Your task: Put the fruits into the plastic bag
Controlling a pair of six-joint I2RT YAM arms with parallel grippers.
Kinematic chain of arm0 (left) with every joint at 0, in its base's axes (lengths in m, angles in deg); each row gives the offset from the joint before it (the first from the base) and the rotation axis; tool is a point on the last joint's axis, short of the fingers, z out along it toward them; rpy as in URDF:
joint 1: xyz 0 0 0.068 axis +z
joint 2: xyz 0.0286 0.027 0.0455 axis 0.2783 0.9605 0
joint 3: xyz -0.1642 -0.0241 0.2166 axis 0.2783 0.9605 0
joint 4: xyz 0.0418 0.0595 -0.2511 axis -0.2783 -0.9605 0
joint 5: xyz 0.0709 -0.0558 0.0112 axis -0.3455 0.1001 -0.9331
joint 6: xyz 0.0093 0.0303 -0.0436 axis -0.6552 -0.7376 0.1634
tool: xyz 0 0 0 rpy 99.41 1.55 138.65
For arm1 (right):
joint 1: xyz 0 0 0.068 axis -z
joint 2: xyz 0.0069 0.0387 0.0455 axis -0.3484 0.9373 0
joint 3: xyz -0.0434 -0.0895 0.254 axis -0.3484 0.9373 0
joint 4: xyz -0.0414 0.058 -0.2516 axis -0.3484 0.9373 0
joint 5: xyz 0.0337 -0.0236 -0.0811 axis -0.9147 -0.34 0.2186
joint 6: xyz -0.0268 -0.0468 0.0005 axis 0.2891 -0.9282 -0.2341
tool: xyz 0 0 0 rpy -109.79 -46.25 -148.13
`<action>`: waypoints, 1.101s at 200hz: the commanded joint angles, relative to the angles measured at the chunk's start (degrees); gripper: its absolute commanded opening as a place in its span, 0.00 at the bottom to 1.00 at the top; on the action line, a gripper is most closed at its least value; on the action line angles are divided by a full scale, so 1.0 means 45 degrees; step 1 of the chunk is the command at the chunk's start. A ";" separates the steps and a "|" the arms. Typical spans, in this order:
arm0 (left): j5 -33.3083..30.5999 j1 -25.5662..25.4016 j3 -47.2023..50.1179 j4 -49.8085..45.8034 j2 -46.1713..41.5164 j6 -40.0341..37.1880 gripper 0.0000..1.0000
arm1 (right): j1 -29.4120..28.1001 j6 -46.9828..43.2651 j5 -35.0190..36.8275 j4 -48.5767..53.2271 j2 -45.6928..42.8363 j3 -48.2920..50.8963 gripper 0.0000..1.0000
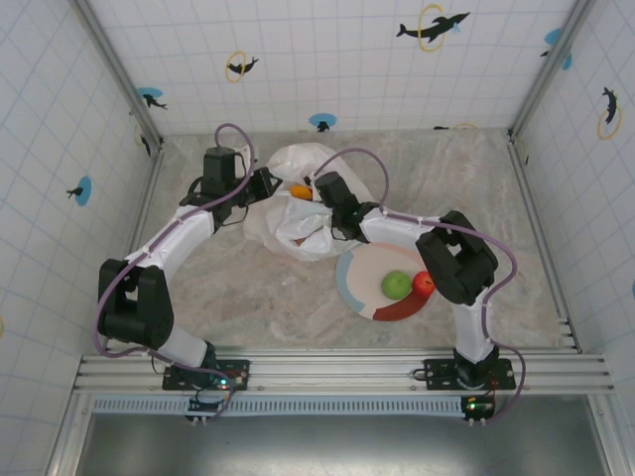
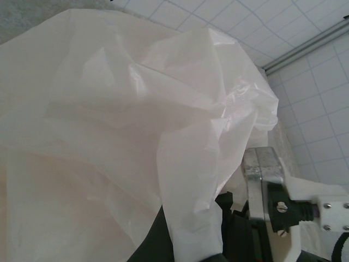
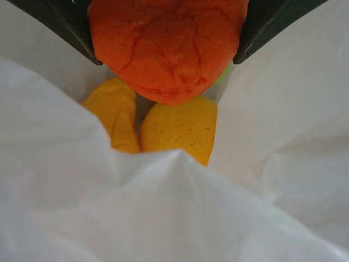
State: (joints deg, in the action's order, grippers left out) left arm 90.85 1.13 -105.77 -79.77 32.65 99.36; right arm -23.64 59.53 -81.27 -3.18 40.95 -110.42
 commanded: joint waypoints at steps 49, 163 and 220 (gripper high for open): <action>0.0191 -0.0088 0.0100 0.0068 -0.0168 -0.0095 0.00 | 0.0495 0.0725 -0.2065 -0.0564 -0.0220 -0.0486 0.81; 0.0133 -0.0079 0.0076 0.0047 -0.0231 -0.0099 0.00 | 0.1073 0.0547 -0.3259 -0.0689 -0.2038 0.0968 0.84; 0.0027 -0.0079 0.0078 0.0019 -0.0279 -0.0146 0.00 | 0.1376 -0.0869 -0.2479 0.1787 -0.3143 0.1163 0.79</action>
State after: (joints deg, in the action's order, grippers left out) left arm 90.85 1.13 -105.77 -79.79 32.65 99.36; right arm -17.98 60.12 -95.39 -2.18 31.20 -105.59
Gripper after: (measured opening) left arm 0.045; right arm 0.793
